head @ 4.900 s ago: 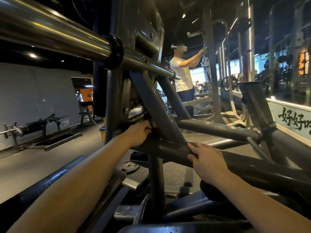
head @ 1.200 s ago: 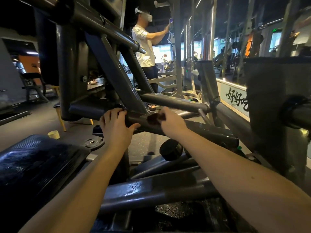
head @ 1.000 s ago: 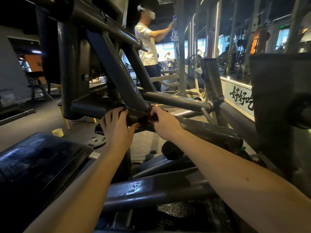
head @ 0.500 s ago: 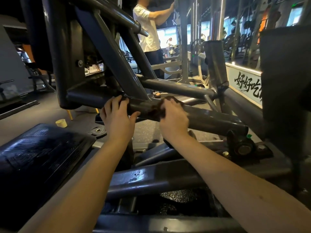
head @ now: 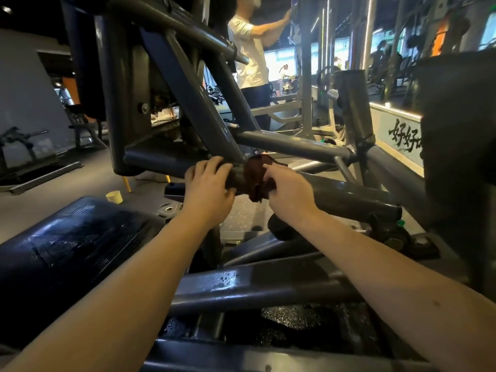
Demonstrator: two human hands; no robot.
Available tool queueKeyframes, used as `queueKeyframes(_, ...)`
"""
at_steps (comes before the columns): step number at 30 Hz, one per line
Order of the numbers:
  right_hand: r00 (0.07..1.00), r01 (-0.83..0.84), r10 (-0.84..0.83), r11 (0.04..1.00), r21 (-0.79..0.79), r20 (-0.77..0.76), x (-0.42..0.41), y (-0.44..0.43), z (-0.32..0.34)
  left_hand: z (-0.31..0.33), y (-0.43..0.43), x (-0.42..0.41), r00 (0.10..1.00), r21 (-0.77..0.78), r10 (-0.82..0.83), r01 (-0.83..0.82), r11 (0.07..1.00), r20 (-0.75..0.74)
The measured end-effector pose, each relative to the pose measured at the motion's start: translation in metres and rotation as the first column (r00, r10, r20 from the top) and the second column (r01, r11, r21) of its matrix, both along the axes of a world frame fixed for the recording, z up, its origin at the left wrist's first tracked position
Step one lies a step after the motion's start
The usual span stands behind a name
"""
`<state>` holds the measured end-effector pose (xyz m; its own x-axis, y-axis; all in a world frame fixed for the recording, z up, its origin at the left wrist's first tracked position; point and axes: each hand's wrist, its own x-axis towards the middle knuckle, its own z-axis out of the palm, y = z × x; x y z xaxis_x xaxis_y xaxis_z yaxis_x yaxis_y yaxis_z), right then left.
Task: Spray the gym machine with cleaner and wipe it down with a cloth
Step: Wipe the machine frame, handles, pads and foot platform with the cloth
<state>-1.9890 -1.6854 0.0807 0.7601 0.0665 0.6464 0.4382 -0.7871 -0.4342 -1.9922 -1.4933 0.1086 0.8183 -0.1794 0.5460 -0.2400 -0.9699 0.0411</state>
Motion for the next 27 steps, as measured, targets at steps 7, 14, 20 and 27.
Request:
queueKeyframes(7, 0.98, 0.147, -0.102, 0.949, 0.28, -0.17, 0.015, -0.042, 0.027, 0.032, -0.03, 0.034, 0.985, 0.108, -0.168, 0.163, 0.981, 0.046)
queueKeyframes(14, 0.957, -0.036, 0.093, 0.978, 0.204, -0.275, 0.022, -0.032, 0.02, 0.048, -0.032, 0.079, 0.974, 0.184, -0.214, 0.197, 0.963, 0.079)
queueKeyframes(20, 0.956, 0.04, 0.012, 0.985, 0.17, -0.294, 0.013, -0.05, 0.014, 0.036, -0.023, 0.081, 0.966, 0.249, -0.227, 0.191, 0.95, 0.122)
queueKeyframes(27, 0.871, 0.36, -0.334, 0.933, 0.007, -0.361, 0.006, -0.075, 0.011, 0.035, -0.023, 0.083, 0.972, 0.319, -0.212, 0.17, 0.932, 0.103)
